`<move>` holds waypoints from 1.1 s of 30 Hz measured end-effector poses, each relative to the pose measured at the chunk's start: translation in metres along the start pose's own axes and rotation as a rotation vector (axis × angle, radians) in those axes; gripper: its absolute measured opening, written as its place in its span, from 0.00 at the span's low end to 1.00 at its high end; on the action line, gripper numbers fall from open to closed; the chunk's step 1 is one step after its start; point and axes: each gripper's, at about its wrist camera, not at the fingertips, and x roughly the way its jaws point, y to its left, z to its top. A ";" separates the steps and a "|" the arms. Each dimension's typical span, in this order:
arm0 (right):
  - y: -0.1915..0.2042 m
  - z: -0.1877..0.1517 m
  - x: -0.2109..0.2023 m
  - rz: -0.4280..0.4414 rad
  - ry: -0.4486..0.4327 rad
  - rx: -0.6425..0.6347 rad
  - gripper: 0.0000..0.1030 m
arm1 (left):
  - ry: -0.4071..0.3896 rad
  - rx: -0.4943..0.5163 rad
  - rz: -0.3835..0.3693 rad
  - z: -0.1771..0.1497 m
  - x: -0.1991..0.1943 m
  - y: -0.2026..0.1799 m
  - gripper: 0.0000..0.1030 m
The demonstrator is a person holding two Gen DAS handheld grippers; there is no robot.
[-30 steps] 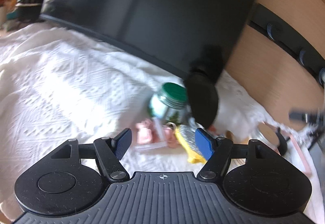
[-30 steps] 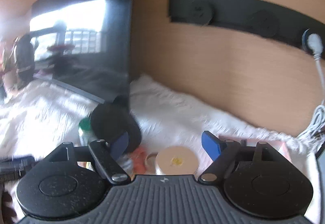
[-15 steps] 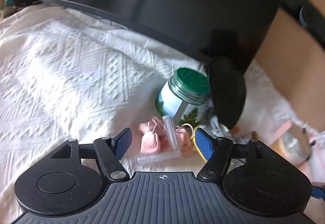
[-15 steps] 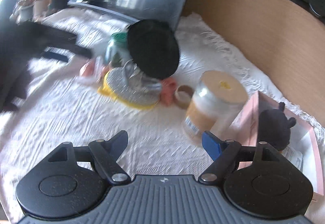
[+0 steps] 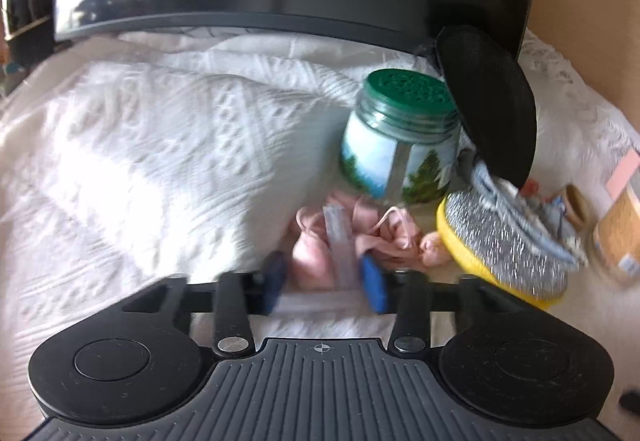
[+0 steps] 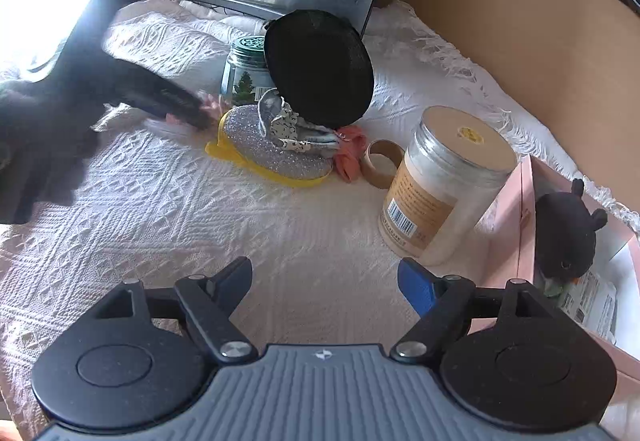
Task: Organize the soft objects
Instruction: 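Move the left tool toward the black-and-blue cap beside the pink scrunchies, then grasp the black-and-blue cap with the left tool and lift it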
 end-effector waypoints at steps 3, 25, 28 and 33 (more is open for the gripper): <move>0.004 0.010 -0.004 0.002 -0.033 -0.039 0.78 | -0.005 -0.037 0.004 -0.012 -0.019 0.015 0.39; -0.042 0.196 0.154 0.159 0.266 -0.332 0.78 | -0.039 -0.224 -0.278 -0.025 -0.087 0.015 0.39; -0.038 0.196 0.164 0.189 0.288 -0.359 0.78 | -0.022 -0.237 -0.273 -0.030 -0.084 0.015 0.39; -0.021 0.188 0.144 0.258 0.266 -0.379 0.77 | -0.017 -0.256 -0.275 -0.029 -0.081 0.017 0.39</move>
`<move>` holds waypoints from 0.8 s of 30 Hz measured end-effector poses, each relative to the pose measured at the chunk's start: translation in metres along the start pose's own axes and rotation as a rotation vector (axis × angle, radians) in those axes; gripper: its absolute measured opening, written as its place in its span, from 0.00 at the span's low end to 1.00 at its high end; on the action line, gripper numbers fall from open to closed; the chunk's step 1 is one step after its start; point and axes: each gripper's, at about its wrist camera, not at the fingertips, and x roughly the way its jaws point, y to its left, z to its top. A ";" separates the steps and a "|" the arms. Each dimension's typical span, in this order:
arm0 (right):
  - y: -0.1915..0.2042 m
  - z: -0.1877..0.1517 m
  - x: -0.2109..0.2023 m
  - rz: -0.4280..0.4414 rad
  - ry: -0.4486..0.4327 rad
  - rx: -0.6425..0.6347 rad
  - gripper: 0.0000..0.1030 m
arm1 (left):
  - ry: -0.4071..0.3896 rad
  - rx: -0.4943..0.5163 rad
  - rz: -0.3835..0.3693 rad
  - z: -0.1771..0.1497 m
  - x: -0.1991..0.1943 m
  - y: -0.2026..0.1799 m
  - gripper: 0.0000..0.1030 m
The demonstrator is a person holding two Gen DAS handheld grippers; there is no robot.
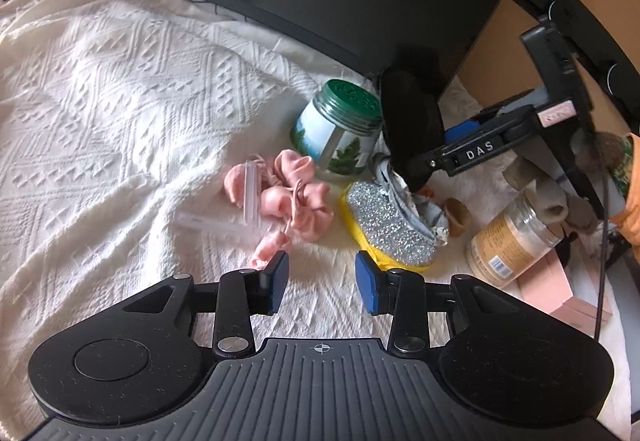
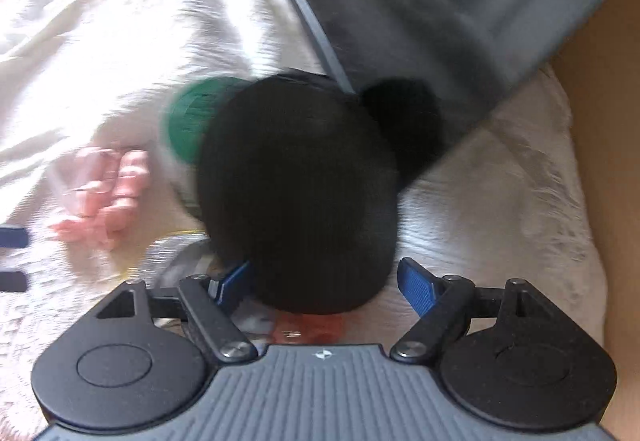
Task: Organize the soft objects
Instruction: 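Grasp the black-and-blue cap with the left tool and lift it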
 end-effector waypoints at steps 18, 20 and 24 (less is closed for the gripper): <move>0.105 -0.052 -0.057 0.186 -0.042 0.016 0.71 | -0.090 -0.099 -0.019 0.010 -0.028 0.009 0.39; 0.113 -0.064 -0.050 0.140 -0.030 0.043 0.71 | -0.101 -0.100 -0.016 0.011 -0.031 0.009 0.39; 0.121 -0.090 -0.052 0.002 -0.053 0.133 0.71 | -0.115 -0.098 -0.011 0.017 -0.028 0.007 0.39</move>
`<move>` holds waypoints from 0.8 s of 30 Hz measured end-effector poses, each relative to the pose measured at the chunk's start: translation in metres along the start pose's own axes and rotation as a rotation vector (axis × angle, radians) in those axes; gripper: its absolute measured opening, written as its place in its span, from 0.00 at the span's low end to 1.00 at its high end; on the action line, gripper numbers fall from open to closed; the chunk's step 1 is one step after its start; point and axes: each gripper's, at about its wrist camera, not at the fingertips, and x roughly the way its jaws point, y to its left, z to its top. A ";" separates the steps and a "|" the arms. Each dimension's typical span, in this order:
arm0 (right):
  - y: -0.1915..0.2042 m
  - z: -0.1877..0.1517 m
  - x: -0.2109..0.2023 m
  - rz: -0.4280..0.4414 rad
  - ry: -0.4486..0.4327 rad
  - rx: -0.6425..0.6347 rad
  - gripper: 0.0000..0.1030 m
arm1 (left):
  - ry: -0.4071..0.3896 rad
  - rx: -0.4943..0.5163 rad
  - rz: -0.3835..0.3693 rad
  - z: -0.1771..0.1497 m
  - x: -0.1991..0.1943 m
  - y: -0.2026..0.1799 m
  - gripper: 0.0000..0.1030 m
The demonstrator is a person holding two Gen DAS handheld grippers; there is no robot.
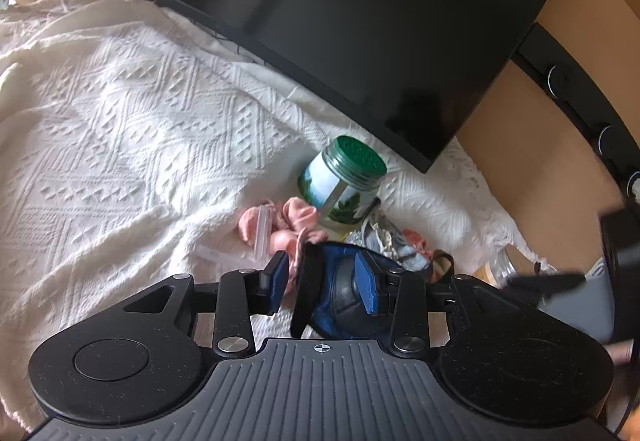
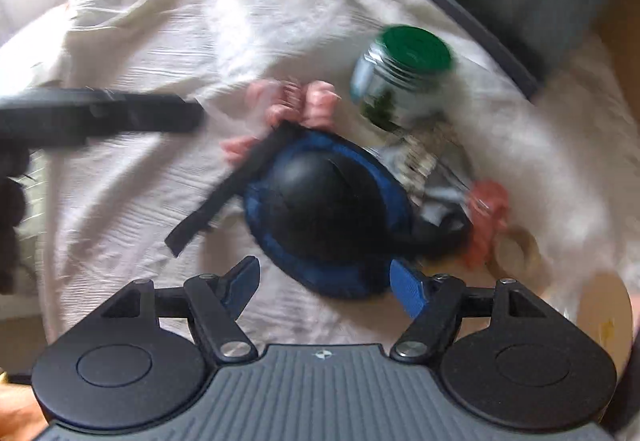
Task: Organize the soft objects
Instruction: 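Grasp the black-and-blue cap with the left tool and lift it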
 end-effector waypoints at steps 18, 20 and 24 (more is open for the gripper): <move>-0.031 -0.146 -0.055 -0.349 -0.190 0.271 0.77 | 0.244 0.302 -0.204 -0.043 0.067 -0.055 0.45; -0.034 -0.154 -0.050 -0.356 -0.176 0.294 0.78 | 0.224 0.378 -0.215 -0.047 0.053 -0.061 0.45; -0.035 -0.160 -0.038 -0.335 -0.152 0.311 0.78 | 0.134 0.516 -0.139 -0.045 0.037 -0.073 0.45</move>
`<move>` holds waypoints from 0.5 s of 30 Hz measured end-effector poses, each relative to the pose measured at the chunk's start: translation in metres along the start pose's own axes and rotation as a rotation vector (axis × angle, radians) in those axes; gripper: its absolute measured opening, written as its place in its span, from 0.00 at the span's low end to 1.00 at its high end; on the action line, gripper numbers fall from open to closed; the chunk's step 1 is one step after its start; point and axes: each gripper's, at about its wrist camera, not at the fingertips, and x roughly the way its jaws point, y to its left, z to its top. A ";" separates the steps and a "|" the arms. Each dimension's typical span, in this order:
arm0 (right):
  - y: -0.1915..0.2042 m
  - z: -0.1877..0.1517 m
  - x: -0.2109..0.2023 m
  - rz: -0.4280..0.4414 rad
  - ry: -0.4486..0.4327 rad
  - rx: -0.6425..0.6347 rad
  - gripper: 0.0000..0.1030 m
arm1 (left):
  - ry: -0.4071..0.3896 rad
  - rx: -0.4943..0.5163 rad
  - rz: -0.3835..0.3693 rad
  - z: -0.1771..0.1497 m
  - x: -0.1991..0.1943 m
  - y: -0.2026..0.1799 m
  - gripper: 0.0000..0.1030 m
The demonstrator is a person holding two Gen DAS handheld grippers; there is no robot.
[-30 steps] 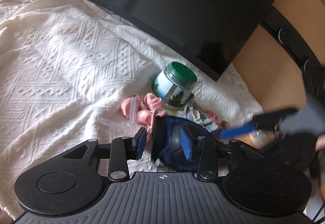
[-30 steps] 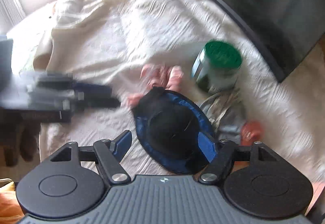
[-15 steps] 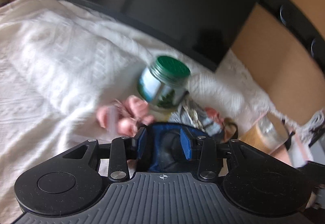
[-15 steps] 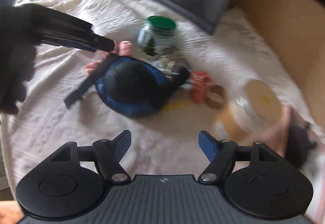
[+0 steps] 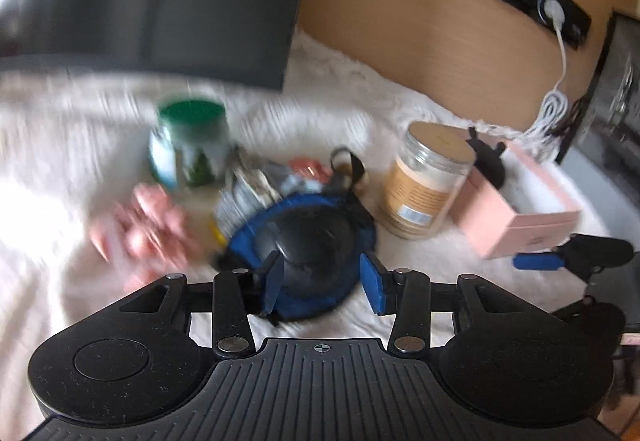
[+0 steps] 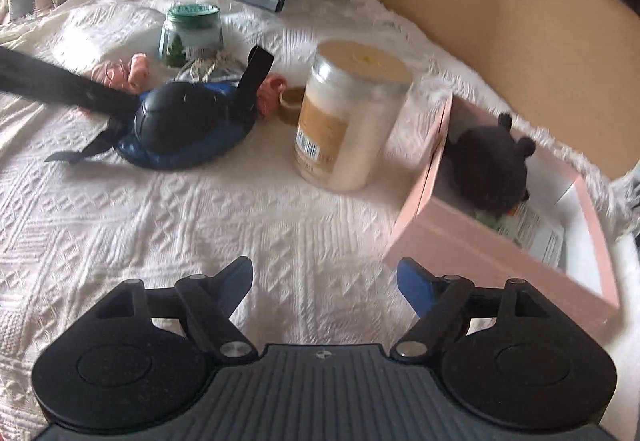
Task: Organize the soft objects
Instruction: 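Grasp the black-and-blue cap with the left tool and lift it, then grasp the pink scrunchies with the right tool while the left tool holds the cap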
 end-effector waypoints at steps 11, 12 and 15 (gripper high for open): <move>-0.007 -0.024 0.009 0.011 -0.075 0.126 0.99 | 0.206 0.397 0.057 0.027 0.073 -0.028 0.65; -0.011 -0.026 0.010 0.022 -0.071 0.154 1.00 | 0.225 0.400 0.058 0.027 0.076 -0.028 0.68; -0.020 -0.027 0.015 0.068 -0.054 0.207 1.00 | 0.265 0.434 0.060 0.022 0.087 -0.030 0.79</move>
